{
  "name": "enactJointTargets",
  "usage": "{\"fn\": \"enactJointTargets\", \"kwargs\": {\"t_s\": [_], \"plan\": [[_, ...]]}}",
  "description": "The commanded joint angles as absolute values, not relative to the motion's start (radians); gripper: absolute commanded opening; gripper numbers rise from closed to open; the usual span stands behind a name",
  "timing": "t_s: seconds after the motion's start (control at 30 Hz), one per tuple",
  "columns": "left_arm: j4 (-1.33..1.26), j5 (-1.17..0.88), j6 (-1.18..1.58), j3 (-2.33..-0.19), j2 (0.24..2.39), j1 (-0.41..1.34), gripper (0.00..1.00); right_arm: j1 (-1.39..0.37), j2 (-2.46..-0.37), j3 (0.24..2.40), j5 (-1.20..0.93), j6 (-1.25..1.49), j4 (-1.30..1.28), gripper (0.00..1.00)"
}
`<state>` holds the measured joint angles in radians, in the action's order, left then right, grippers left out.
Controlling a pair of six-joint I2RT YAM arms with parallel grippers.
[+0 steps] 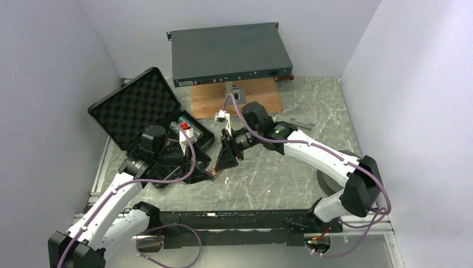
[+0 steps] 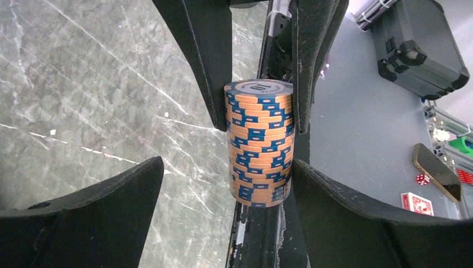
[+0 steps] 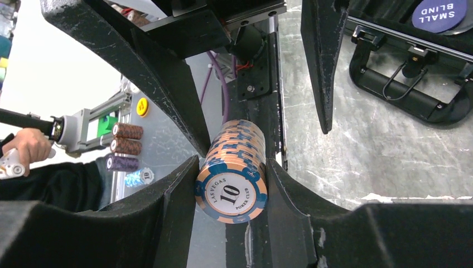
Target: Pack up texas hold em set
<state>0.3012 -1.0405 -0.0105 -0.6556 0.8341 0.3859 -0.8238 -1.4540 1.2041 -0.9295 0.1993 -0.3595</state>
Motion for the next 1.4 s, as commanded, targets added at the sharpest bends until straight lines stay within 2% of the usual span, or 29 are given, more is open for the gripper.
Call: {"fn": "enactJointTargets", "kwargs": {"t_s": [0.0,0.2,0.5,0.8,0.93,1.07,1.1,1.23,1.37], "plan": [[0.290,-1.099,-0.017,-0.703,0.842,0.388,0.89,-0.840,-1.423,1.256,-1.044,0.167,-0.305,0.00],[0.285,-1.110,-0.009,-0.700,0.838,0.386,0.90,-0.845,-1.435,1.233,-1.046,0.183,-0.267,0.00],[0.279,-1.125,-0.006,-0.696,0.837,0.387,0.99,-0.845,-1.454,1.235,-1.054,0.188,-0.247,0.00],[0.274,-1.167,0.029,-0.702,0.857,0.387,1.00,-0.845,-1.462,1.236,-1.055,0.189,-0.243,0.00],[0.278,-1.188,0.029,-0.708,0.867,0.387,0.89,-0.845,-1.469,1.239,-1.052,0.195,-0.236,0.00],[0.282,-1.189,0.026,-0.708,0.871,0.387,0.70,-0.845,-1.478,1.244,-1.054,0.204,-0.223,0.00],[0.284,-1.188,0.027,-0.707,0.870,0.386,0.69,-0.845,-1.480,1.244,-1.054,0.205,-0.220,0.00],[0.282,-1.183,0.032,-0.707,0.868,0.387,0.85,-0.845,-1.486,1.249,-1.050,0.204,-0.224,0.00],[0.285,-1.182,0.030,-0.709,0.873,0.387,0.84,-0.845,-1.482,1.245,-1.042,0.204,-0.220,0.00]]}}
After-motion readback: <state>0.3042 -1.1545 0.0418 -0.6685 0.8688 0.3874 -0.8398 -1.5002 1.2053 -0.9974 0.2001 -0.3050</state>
